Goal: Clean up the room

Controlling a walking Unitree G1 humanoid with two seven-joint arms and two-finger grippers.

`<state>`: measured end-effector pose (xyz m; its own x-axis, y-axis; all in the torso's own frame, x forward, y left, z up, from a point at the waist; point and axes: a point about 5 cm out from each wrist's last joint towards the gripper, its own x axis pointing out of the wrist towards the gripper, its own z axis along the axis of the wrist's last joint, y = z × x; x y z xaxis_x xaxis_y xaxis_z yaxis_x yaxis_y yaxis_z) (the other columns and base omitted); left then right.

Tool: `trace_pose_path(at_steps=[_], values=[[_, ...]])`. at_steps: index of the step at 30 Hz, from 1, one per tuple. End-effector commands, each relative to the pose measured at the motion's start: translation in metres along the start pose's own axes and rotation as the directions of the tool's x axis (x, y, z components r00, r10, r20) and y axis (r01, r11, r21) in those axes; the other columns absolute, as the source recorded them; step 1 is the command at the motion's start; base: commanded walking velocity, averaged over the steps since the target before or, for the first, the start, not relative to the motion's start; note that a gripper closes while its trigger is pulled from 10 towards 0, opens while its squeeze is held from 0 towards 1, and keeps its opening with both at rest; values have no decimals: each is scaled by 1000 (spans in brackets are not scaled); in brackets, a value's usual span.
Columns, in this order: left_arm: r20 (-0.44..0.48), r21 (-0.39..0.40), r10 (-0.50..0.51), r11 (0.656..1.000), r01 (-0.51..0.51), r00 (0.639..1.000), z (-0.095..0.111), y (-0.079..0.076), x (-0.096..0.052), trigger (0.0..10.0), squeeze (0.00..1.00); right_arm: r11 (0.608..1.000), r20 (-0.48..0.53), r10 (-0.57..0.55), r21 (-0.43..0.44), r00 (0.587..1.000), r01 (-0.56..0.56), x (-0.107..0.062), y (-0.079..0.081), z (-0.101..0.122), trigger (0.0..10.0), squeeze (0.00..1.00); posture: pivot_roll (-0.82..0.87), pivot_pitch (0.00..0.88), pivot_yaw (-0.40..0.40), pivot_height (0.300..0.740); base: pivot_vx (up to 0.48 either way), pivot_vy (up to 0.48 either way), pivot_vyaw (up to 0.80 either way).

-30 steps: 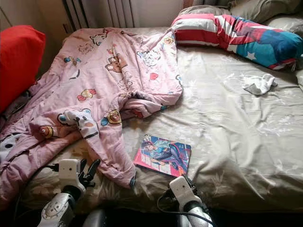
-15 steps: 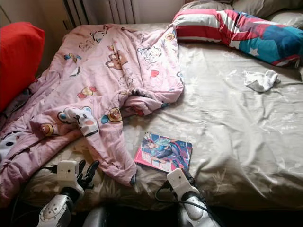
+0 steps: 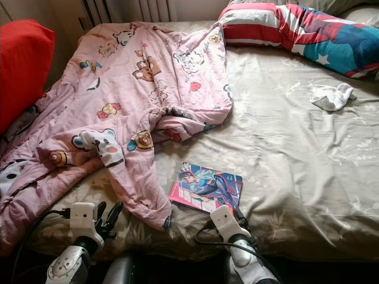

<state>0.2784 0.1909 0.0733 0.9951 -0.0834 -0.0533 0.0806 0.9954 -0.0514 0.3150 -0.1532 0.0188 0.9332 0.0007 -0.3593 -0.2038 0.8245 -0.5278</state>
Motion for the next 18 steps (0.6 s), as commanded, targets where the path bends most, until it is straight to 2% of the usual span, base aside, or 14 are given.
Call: trace_pose_path(at_steps=[1, 6, 10, 18], values=[[-26, 10, 5, 1000, -4, 1000, -5, 3, -6, 10000, 0, 1000, -40, 2, -15, 999, -3, -2, 2, -8, 10000, 0, 24, 292, 65, 575, 0, 0, 0], [-34, 9, 9, 1000, -8, 999, -7, 4, -10, 10000, 0, 998, -57, -12, -69, 998, 8, -3, 1, -13, 10000, 0, 26, 301, 64, 575, 0, 0, 0], [-42, 5, 13, 1000, -12, 999, -9, 2, -15, 10000, 0, 964, -10, -75, -255, 997, 69, -3, -6, -13, 10000, 0, 25, 310, 61, 575, 0, 0, 0], [-53, 2, 20, 1000, -20, 998, -12, 2, -22, 10000, 0, 920, 18, -81, -383, 997, 82, -6, -7, -18, 10000, 0, 31, 332, 56, 575, 0, 0, 0]])
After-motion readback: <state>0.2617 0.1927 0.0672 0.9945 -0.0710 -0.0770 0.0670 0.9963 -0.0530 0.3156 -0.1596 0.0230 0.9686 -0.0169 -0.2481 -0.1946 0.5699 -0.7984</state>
